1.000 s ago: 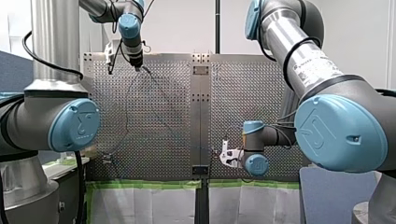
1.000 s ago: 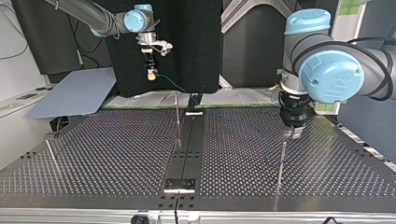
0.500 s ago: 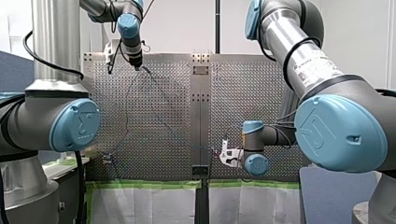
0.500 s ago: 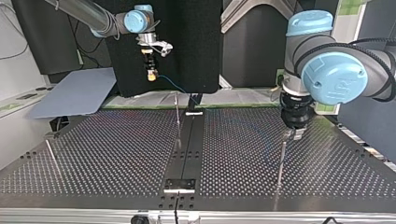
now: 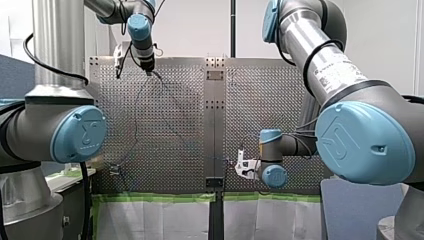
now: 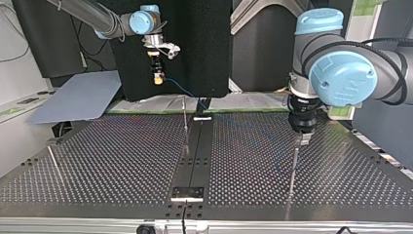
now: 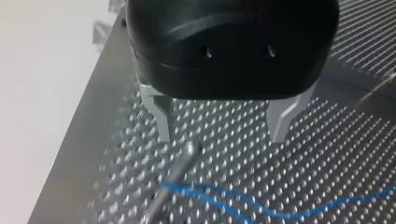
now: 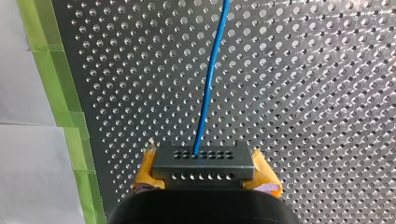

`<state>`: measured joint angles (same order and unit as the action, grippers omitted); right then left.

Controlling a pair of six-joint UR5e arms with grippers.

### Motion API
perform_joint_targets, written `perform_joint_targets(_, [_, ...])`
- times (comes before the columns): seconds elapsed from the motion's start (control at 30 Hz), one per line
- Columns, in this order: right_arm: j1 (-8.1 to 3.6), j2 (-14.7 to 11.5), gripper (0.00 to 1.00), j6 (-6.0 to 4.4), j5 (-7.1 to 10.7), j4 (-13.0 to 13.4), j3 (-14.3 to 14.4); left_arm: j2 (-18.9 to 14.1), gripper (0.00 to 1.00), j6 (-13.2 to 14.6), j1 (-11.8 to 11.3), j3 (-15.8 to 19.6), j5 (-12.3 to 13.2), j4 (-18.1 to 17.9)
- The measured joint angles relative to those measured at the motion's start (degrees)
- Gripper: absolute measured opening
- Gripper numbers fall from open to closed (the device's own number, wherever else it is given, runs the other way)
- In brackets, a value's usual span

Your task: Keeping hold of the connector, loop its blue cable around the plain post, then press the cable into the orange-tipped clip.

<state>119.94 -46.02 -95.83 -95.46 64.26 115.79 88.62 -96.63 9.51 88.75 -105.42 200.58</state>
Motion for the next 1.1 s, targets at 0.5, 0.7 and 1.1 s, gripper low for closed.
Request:
perform_joint_targets(0.5, [0.22,0.0,0.00,-0.05,-0.09,0.1,0.0,3.2,0.98,8.5,7.0,-3.0,-3.4,-3.9])
perform_joint_targets(0.7, [0.25,0.0,0.00,-0.07,-0.08,0.2,0.0,6.6,0.98,12.0,10.5,-4.0,-6.9,-7.2])
perform_joint_targets(1.1, [0.29,0.0,0.00,-0.15,-0.08,0.3,0.0,10.9,0.98,18.8,16.7,-4.0,-13.6,-13.2])
